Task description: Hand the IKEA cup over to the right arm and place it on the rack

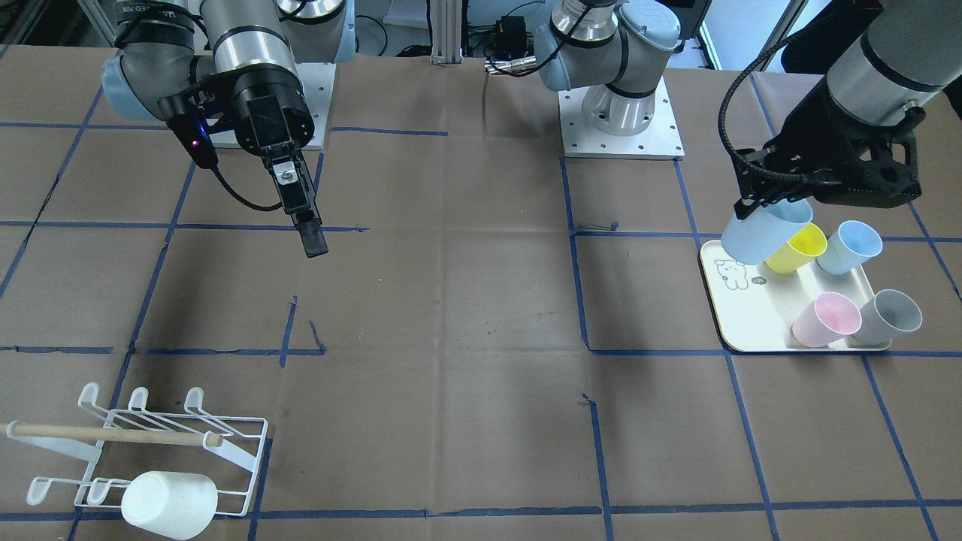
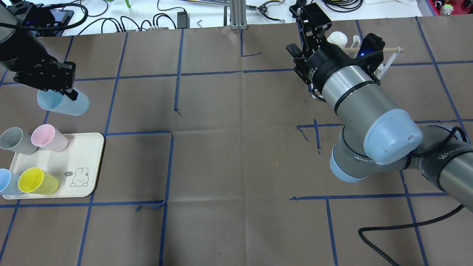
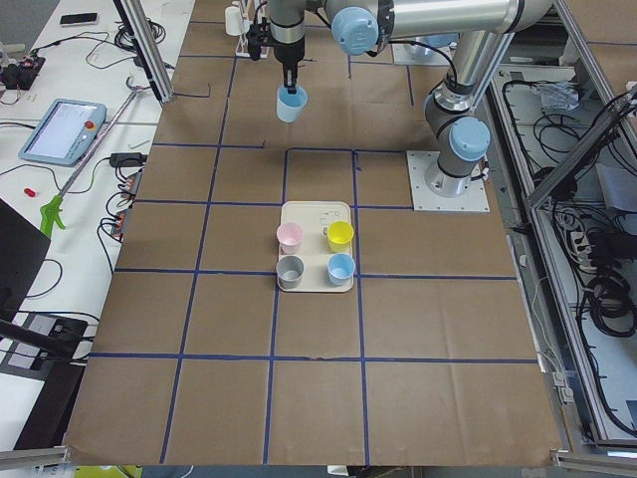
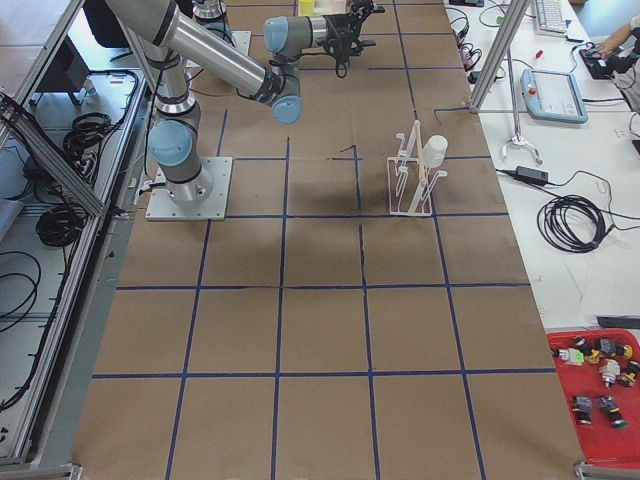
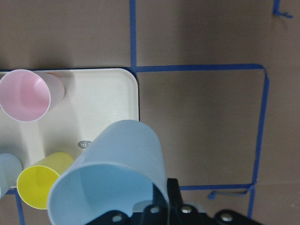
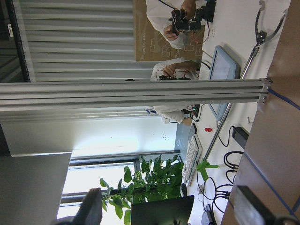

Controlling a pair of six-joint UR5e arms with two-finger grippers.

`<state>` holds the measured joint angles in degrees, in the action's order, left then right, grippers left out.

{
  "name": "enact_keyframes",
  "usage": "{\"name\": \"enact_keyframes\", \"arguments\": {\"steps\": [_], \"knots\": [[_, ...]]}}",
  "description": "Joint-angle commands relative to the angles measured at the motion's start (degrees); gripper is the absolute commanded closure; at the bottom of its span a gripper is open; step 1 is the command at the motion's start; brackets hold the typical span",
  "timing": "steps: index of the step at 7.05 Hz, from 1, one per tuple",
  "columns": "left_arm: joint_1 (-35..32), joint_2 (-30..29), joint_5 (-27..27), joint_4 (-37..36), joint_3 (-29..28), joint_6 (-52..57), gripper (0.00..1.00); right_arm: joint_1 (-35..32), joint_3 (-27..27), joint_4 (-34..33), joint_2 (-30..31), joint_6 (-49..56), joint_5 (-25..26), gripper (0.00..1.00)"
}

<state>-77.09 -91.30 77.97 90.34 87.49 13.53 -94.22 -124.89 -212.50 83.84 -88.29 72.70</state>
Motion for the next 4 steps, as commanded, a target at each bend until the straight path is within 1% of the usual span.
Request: {"name": "enact_keyframes", "arguments": {"steps": [1,2,4], "knots": [[-1.0,0.0,-18.3,-12.3,2.0,0.3,1.00,0.0,0.0,0.1,-0.2,0.1,0.0,0.00],[-1.1,0.0,-25.6,-19.3,4.7,1.4,1.00,0.0,0.1,0.1,-0.2,0.1,0.0,0.00],[-1.5,0.0,-34.0,-38.4,12.8,2.0,1.00,0.0,0.2,-0.5,0.0,0.1,0.0,0.00]]}}
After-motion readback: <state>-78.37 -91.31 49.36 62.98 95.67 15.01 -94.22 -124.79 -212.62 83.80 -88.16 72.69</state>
